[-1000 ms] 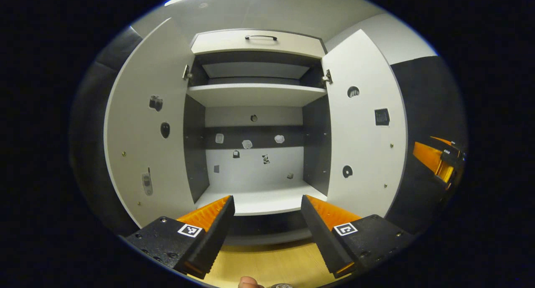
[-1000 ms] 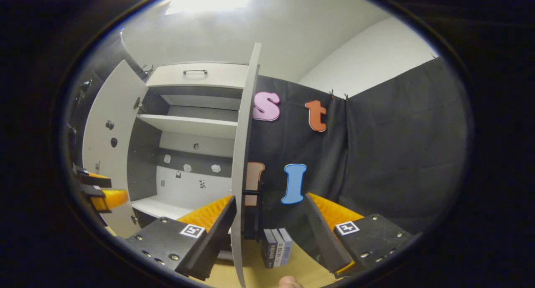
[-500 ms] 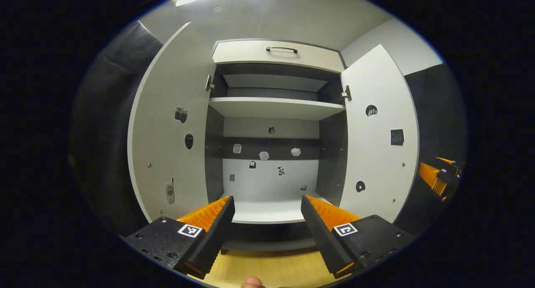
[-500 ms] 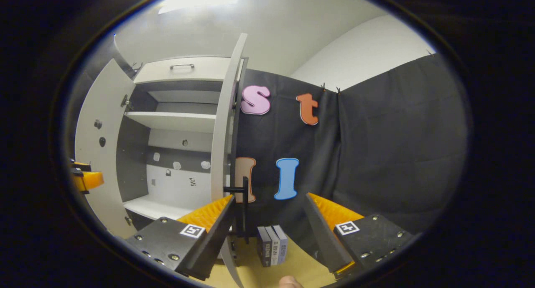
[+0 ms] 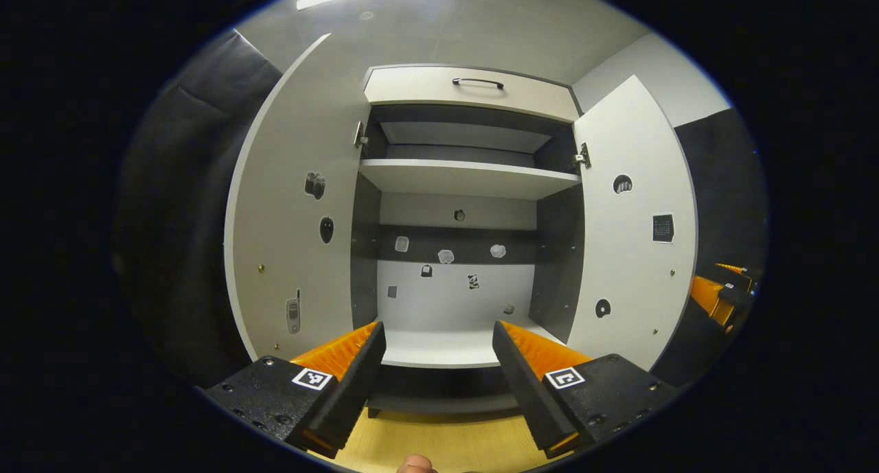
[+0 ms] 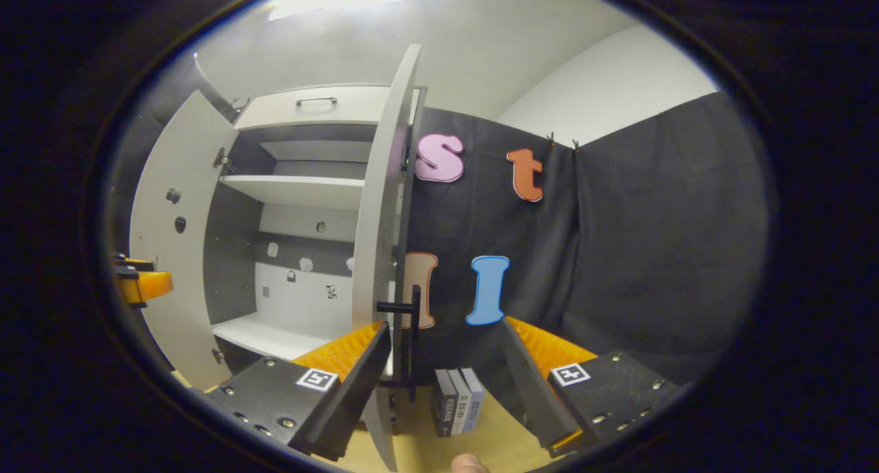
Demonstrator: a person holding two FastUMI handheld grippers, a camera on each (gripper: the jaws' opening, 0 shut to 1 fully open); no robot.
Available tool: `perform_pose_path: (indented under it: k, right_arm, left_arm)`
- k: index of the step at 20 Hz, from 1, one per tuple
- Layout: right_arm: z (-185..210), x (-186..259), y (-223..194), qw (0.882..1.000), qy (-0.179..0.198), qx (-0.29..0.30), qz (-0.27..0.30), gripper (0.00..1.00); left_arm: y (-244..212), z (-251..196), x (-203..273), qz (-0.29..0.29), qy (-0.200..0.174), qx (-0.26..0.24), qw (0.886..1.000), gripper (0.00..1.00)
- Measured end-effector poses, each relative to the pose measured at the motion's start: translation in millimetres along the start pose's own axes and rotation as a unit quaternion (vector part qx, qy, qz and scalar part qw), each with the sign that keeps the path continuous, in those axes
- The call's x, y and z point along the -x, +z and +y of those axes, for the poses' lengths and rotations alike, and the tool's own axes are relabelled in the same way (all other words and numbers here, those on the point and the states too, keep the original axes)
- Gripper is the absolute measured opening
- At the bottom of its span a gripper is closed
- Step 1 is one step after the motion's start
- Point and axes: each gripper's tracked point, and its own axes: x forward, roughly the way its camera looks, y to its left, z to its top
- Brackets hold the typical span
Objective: Grasp the bottle in the cabinet with the left hand and place it on the coaster, then close the right door with the right hand and the left door with the left hand.
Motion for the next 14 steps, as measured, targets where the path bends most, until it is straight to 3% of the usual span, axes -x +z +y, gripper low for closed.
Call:
perform_pose_path:
  k: [9, 14]
  right_arm:
    - [88.0, -2.5, -2.5, 0.994, 0.104, -0.022, 0.014, 0.97]
    - [124.1, -9.1, -4.9, 0.988, 0.146, -0.038, 0.027, 0.97]
  left_arm:
    - [-2.3, 8.6, 2.8, -0.001, 0.013, -0.002, 1.0, 0.96]
    - [-4.4, 32.7, 14.5, 0.002, 0.041, 0.002, 0.999, 0.96]
